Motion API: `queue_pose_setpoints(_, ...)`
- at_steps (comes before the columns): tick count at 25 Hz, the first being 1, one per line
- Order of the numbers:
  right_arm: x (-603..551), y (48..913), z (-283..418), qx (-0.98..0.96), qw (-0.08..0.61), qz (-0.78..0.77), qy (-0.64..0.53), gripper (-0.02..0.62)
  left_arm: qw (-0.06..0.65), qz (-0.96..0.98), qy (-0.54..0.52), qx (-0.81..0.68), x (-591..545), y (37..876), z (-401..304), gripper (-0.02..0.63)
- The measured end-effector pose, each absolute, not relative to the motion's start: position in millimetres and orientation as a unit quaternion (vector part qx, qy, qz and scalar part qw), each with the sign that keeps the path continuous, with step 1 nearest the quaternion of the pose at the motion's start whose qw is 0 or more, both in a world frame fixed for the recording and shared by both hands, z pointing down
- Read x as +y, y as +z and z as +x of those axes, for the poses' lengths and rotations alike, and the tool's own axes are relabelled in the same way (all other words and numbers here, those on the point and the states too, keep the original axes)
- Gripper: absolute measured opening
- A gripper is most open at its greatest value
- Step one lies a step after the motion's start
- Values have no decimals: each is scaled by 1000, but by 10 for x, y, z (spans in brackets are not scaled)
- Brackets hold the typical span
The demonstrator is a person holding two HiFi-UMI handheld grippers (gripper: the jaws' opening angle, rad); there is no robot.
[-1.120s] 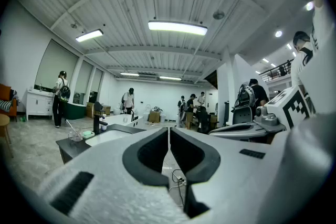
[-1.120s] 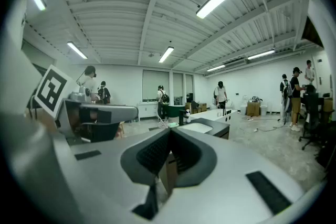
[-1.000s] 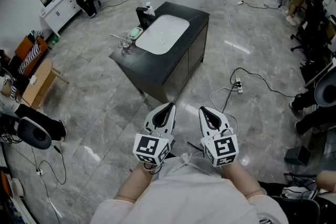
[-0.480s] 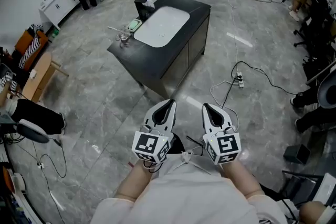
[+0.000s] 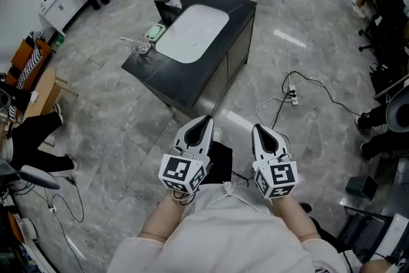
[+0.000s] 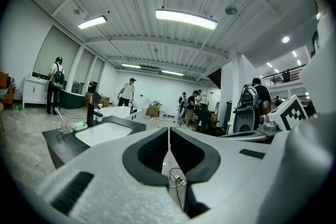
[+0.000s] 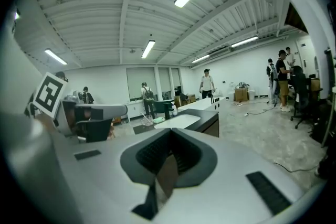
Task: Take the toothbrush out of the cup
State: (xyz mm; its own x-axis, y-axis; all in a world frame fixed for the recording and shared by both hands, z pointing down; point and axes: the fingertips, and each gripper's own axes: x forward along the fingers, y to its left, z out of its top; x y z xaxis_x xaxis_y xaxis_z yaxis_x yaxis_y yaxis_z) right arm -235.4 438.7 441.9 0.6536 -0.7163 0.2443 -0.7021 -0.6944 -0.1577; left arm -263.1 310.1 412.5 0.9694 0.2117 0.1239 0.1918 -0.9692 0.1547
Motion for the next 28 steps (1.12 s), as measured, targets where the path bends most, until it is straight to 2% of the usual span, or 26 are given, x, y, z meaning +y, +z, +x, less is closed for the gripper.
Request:
queue_pose_setpoints(17,3002,4402,-216,359,-2,-913,-194,26,110,983,85,120,1479,4102,-376,26)
queue_pose_setpoints(28,1747,4322,372,476,-38,-857,-194,26,136,986,94,34,658,4253,-46,28)
